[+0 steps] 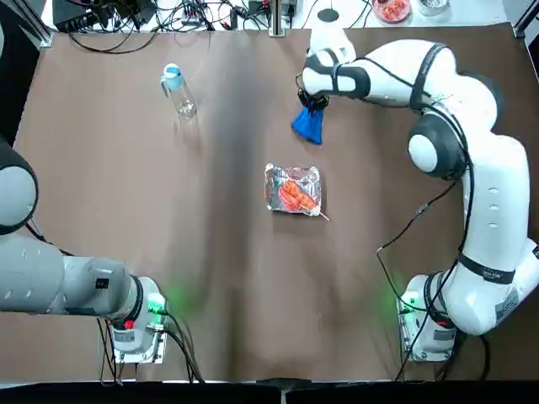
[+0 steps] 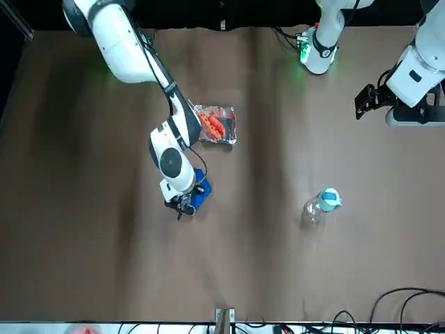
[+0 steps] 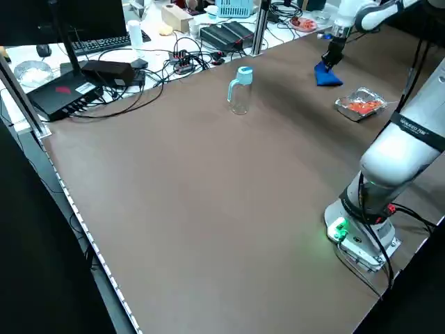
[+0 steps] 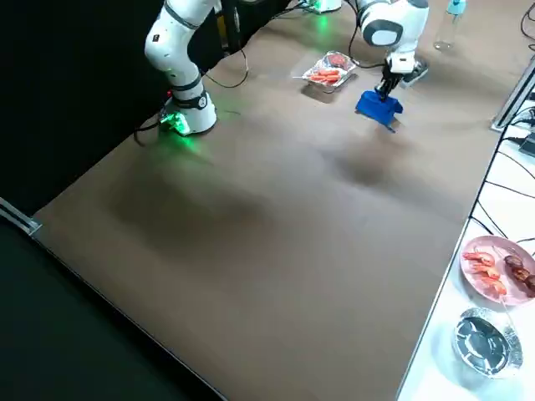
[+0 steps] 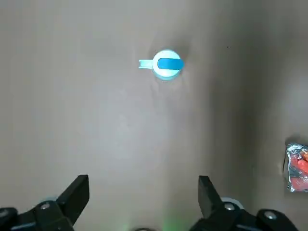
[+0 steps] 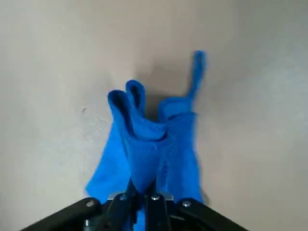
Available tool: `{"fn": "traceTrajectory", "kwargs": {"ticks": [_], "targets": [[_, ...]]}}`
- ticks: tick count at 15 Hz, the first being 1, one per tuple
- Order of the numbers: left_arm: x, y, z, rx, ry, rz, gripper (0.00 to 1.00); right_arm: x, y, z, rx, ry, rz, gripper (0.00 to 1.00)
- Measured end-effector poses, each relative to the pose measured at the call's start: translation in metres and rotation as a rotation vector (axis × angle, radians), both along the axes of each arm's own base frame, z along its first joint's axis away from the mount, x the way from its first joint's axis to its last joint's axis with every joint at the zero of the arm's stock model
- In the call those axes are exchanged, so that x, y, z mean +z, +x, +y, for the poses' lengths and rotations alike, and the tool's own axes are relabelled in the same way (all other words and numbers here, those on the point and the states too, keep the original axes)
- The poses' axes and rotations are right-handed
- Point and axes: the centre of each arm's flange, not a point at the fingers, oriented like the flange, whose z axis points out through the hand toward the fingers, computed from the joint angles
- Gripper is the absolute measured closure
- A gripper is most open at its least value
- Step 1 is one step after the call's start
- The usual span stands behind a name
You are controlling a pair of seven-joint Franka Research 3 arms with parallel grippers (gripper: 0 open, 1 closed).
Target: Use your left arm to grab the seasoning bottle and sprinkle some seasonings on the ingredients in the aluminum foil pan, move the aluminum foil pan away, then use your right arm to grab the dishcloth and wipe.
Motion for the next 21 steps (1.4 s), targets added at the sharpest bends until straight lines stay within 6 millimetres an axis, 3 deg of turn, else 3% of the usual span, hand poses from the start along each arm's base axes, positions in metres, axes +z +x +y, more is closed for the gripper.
{"fn": "traceTrajectory", "kwargs": {"ticks": [3, 6, 8, 9, 14, 17, 19, 21], "targets": [[0.0, 0.0, 0.0, -0.02, 0.0, 0.001, 0.0, 0.046, 0.015, -0.03, 0.023, -0.001, 0.011, 0.92], [0.0, 0.0, -0.001, -0.056, -0.001, 0.002, 0.0, 0.081, 0.033, -0.08, 0.049, -0.001, 0.026, 0.92], [0.0, -0.001, -0.003, -0.063, -0.001, 0.002, 0.0, 0.093, 0.045, -0.124, 0.074, -0.003, 0.049, 0.92], [0.0, -0.001, -0.005, -0.066, -0.001, 0.002, 0.0, 0.096, 0.057, -0.174, 0.119, 0.0, 0.08, 0.92], [0.0, -0.001, -0.003, -0.063, -0.001, 0.002, 0.0, 0.087, 0.077, -0.309, 0.241, 0.033, 0.106, 0.92], [0.0, -0.001, -0.003, -0.063, -0.001, 0.002, 0.0, 0.074, 0.074, -0.388, 0.299, 0.017, 0.131, 0.92], [0.0, -0.001, -0.003, -0.063, -0.001, 0.002, 0.0, 0.065, 0.069, -0.422, 0.303, -0.009, 0.151, 0.92], [0.0, -0.001, -0.003, -0.063, -0.001, 0.002, 0.0, 0.058, 0.068, -0.434, 0.301, -0.021, 0.15, 0.92]]}}
